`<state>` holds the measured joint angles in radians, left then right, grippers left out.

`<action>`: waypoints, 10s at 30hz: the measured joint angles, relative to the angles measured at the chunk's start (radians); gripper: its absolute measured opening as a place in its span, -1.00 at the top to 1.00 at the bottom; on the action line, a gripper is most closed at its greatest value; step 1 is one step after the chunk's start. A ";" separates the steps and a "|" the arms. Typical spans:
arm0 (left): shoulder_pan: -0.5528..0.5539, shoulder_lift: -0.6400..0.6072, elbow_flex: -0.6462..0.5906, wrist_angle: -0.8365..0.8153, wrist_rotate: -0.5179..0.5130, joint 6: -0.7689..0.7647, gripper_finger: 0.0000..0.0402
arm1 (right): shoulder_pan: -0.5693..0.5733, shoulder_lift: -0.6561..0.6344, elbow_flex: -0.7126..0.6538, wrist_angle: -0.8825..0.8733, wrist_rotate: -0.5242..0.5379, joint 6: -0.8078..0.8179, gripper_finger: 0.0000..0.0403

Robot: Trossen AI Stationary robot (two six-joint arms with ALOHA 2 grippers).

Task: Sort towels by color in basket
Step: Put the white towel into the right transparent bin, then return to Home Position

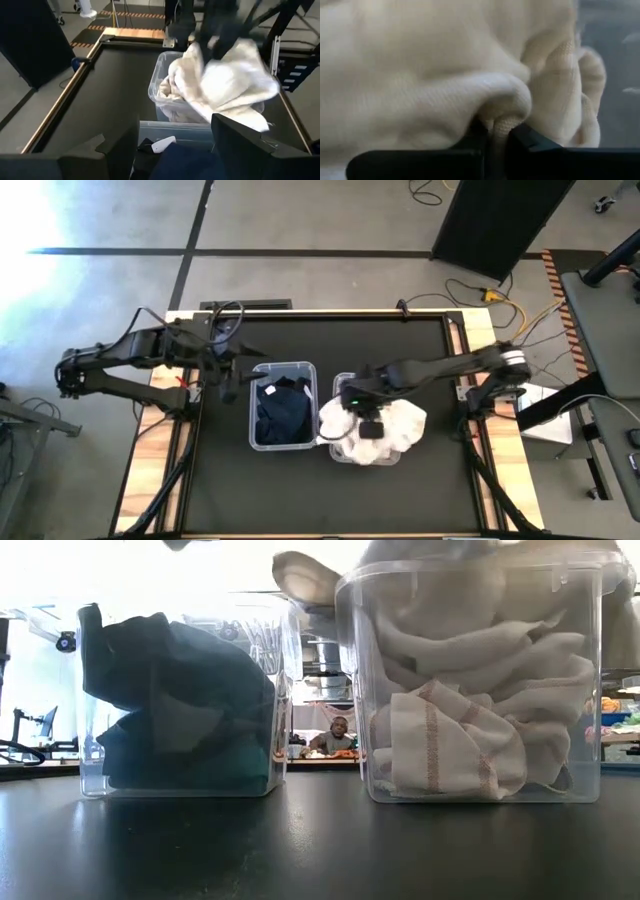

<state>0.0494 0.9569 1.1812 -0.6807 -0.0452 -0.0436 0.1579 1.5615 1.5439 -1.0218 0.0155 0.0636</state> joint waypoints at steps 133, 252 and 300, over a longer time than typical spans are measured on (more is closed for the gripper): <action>-0.005 -0.034 -0.039 -0.064 -0.010 -0.071 -0.16 | 0.066 -0.020 0.003 -0.052 0.254 0.308 -0.19; -0.382 -0.752 -1.071 0.779 -0.224 -0.092 -0.15 | 0.067 -0.968 -1.101 1.139 0.085 -0.075 -0.09; -0.237 -0.828 -1.172 0.732 -0.114 -0.054 0.60 | -0.112 -1.449 -1.532 1.052 0.089 -0.026 0.94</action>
<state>-0.1872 0.1286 0.0097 0.0517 -0.1592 -0.0980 0.0460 0.1121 0.0120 0.0305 0.1041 0.0372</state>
